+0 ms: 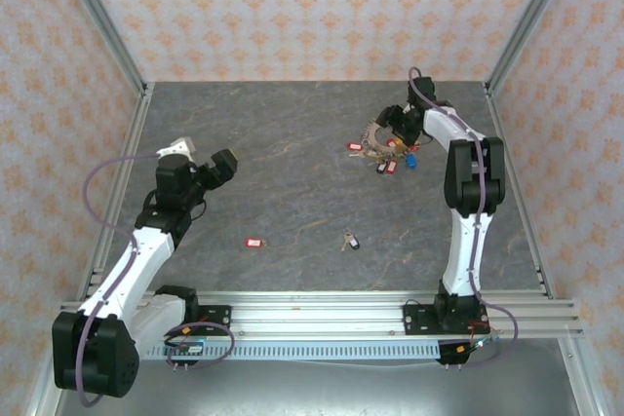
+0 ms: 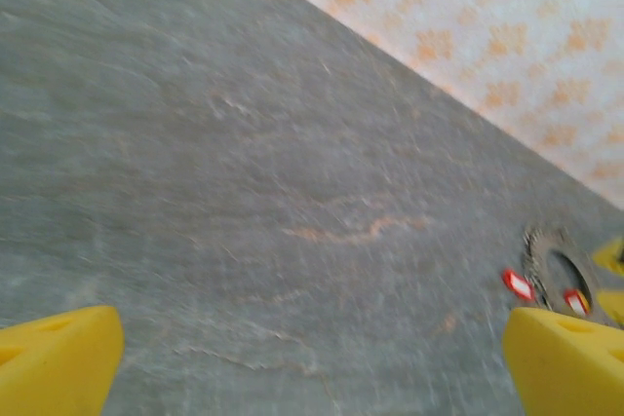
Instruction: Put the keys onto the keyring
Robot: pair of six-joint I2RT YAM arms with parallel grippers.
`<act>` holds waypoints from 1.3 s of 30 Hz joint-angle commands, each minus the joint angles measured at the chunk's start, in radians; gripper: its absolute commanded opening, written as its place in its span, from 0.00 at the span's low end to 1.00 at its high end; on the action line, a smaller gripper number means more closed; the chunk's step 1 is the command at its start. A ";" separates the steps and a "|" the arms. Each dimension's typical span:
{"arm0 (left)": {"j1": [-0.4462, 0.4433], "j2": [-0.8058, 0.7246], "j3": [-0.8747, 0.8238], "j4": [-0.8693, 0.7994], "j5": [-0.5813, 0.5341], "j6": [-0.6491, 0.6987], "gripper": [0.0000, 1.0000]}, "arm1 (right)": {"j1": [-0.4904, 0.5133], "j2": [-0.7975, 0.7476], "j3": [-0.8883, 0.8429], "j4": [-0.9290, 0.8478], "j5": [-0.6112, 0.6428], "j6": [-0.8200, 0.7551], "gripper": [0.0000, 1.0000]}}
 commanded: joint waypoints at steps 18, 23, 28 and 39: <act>-0.236 0.213 0.142 0.010 0.096 0.038 1.00 | 0.107 -0.113 -0.258 0.005 0.023 0.035 0.64; -0.239 0.237 0.153 0.000 0.110 0.040 1.00 | 0.194 -0.198 -0.427 0.165 -0.012 0.163 0.64; -0.249 0.275 0.162 0.007 0.145 0.023 1.00 | 0.312 -0.256 -0.548 0.319 -0.021 0.308 0.64; -0.294 0.429 0.224 0.048 0.231 -0.043 0.88 | 0.378 -0.436 -0.560 0.269 0.043 0.192 0.61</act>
